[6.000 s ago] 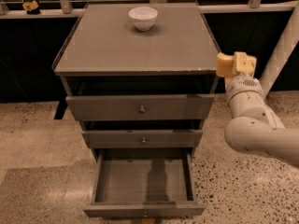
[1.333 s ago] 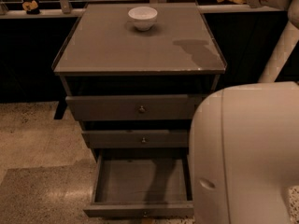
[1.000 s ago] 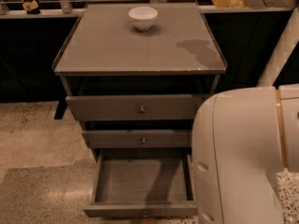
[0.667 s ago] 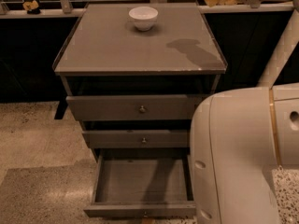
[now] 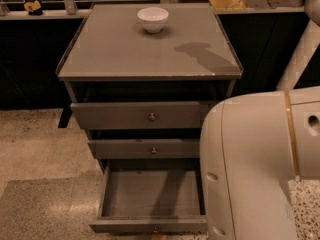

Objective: Pick sponge from bottom drawer and place on counter

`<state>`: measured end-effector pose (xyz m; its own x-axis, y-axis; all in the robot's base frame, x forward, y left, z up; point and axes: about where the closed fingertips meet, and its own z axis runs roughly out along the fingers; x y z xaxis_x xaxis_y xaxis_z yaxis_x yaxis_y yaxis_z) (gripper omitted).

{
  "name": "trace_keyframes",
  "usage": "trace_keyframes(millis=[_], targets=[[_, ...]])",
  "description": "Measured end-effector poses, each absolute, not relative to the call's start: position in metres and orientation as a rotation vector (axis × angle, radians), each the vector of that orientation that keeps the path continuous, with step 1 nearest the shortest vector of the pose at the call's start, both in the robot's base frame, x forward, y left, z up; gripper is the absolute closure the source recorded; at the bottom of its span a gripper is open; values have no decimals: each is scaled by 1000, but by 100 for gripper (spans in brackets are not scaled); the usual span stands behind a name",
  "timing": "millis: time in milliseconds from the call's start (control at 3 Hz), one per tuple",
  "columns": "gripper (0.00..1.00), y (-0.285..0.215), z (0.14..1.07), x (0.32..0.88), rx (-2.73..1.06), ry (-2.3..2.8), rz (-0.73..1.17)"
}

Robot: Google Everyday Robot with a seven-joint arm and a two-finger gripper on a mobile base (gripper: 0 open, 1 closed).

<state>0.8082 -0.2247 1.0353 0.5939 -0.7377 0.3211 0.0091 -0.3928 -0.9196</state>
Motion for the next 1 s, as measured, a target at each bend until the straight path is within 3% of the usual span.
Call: trace_keyframes(millis=[1000], targets=[[100, -180, 975, 737, -2028, 591, -549]])
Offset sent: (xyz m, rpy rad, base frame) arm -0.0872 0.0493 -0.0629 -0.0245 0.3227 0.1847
